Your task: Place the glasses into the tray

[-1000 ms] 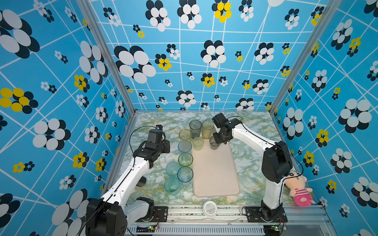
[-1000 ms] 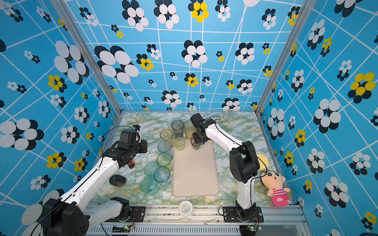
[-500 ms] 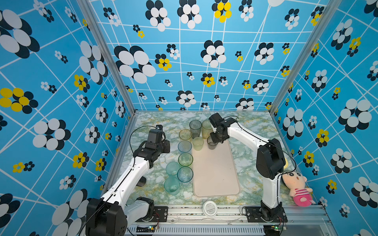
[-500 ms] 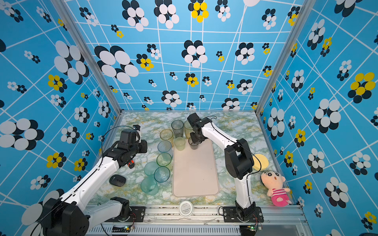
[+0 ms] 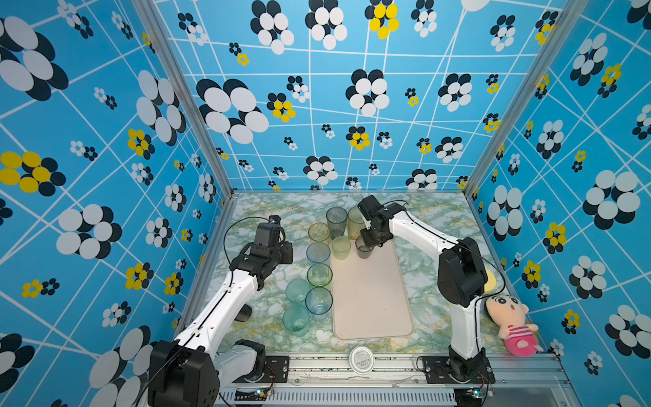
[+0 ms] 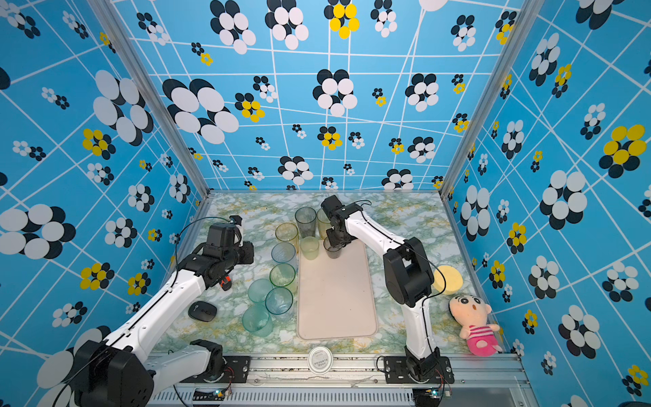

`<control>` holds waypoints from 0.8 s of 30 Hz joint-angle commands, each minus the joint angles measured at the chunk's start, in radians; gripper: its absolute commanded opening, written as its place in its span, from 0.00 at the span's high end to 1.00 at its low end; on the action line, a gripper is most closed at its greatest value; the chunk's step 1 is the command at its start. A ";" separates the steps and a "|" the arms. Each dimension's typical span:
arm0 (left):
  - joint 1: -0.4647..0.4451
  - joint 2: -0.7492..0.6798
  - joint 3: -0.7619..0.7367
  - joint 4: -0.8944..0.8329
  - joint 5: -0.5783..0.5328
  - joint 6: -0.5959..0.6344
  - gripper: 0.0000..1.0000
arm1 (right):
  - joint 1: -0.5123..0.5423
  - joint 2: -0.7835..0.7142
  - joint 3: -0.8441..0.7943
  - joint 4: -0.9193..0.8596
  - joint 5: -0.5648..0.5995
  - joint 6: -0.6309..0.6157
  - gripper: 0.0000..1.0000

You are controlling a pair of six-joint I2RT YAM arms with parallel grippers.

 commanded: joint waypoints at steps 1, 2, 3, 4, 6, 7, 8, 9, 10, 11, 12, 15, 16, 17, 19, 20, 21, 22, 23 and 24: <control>-0.006 0.011 0.003 0.008 -0.010 0.020 0.74 | 0.006 0.018 0.033 -0.031 0.006 0.015 0.99; -0.005 0.010 0.003 0.008 -0.009 0.020 0.74 | 0.007 0.019 0.034 -0.031 0.005 0.015 0.98; -0.005 0.009 0.001 0.008 -0.008 0.020 0.74 | 0.008 0.019 0.035 -0.031 0.005 0.015 0.98; -0.005 0.008 0.000 0.009 -0.009 0.021 0.74 | 0.008 0.021 0.035 -0.032 0.008 0.016 0.98; -0.004 0.007 -0.003 0.011 -0.008 0.020 0.73 | 0.008 0.022 0.036 -0.029 0.010 0.017 0.98; -0.003 0.005 -0.005 0.011 -0.009 0.020 0.73 | 0.008 0.024 0.036 -0.026 0.011 0.018 0.98; -0.002 0.005 -0.006 0.009 -0.008 0.020 0.73 | 0.007 0.026 0.038 -0.025 0.011 0.020 0.98; -0.001 0.004 -0.007 0.008 -0.007 0.022 0.73 | 0.007 0.028 0.040 -0.025 0.011 0.020 0.98; -0.001 0.002 -0.006 0.008 -0.007 0.022 0.73 | 0.008 0.031 0.042 -0.025 0.012 0.021 0.98; 0.000 0.002 -0.008 0.007 -0.006 0.023 0.73 | 0.008 0.032 0.043 -0.025 0.011 0.021 0.98; 0.002 0.001 -0.008 0.006 -0.006 0.023 0.73 | 0.007 0.036 0.045 -0.025 0.011 0.024 0.99; 0.005 -0.004 -0.011 0.002 -0.003 0.025 0.73 | 0.008 0.039 0.047 -0.021 0.007 0.026 0.98; 0.007 -0.005 -0.012 0.003 -0.003 0.025 0.73 | 0.008 0.040 0.048 -0.019 0.003 0.028 0.98; 0.008 -0.005 -0.013 0.003 -0.003 0.026 0.73 | 0.008 0.042 0.047 -0.017 -0.003 0.028 0.98; 0.008 -0.006 -0.014 0.001 -0.003 0.026 0.72 | 0.008 0.044 0.048 -0.016 -0.013 0.031 0.98; 0.009 -0.006 -0.014 0.001 -0.002 0.026 0.72 | 0.008 0.045 0.049 -0.014 -0.013 0.031 0.98; 0.010 -0.006 -0.014 0.002 -0.003 0.026 0.72 | 0.008 0.047 0.049 -0.014 -0.011 0.031 0.98; 0.010 -0.006 -0.014 0.002 -0.001 0.026 0.72 | 0.008 0.048 0.049 -0.015 -0.008 0.031 0.98; 0.010 -0.006 -0.014 0.001 0.000 0.026 0.72 | 0.008 0.049 0.048 -0.015 -0.005 0.031 0.98; 0.011 -0.006 -0.014 -0.001 0.000 0.026 0.72 | 0.007 0.051 0.048 -0.014 -0.003 0.031 0.98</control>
